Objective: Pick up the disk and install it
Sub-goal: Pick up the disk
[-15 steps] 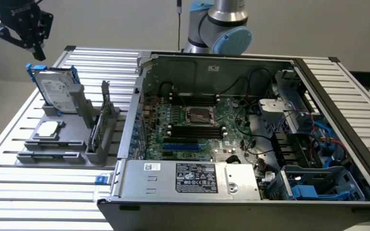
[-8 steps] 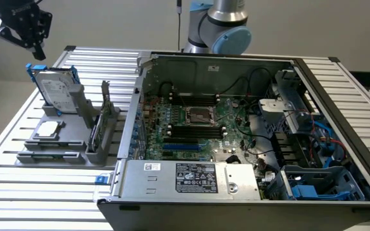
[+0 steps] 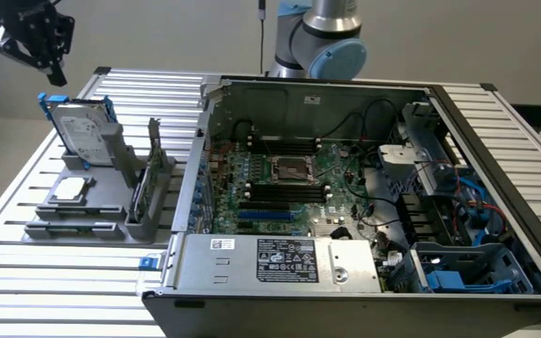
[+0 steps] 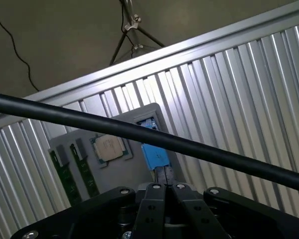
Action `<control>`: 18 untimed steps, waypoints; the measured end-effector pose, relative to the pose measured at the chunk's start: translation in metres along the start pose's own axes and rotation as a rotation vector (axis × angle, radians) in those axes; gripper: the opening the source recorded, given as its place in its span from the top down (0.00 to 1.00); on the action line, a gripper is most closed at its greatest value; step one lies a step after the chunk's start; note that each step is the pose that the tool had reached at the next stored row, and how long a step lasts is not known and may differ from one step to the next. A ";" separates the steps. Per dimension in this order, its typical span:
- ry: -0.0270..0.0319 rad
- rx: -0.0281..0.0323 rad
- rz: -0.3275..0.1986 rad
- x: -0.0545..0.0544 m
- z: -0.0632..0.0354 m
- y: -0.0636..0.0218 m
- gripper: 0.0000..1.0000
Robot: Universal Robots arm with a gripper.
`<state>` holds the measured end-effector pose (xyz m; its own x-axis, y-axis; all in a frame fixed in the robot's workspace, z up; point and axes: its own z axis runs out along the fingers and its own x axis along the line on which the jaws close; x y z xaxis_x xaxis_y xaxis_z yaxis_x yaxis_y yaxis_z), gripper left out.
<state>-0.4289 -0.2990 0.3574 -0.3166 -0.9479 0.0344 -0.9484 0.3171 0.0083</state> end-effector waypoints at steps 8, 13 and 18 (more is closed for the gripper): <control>0.0015 0.0031 -0.082 -0.002 0.0000 0.0024 0.89; 0.0029 0.0053 -0.142 -0.003 0.0000 0.0033 0.89; 0.0033 0.0078 -0.206 -0.003 0.0006 0.0043 0.89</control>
<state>-0.4322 -0.2951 0.3567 -0.1158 -0.9926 0.0361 -0.9932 0.1162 0.0078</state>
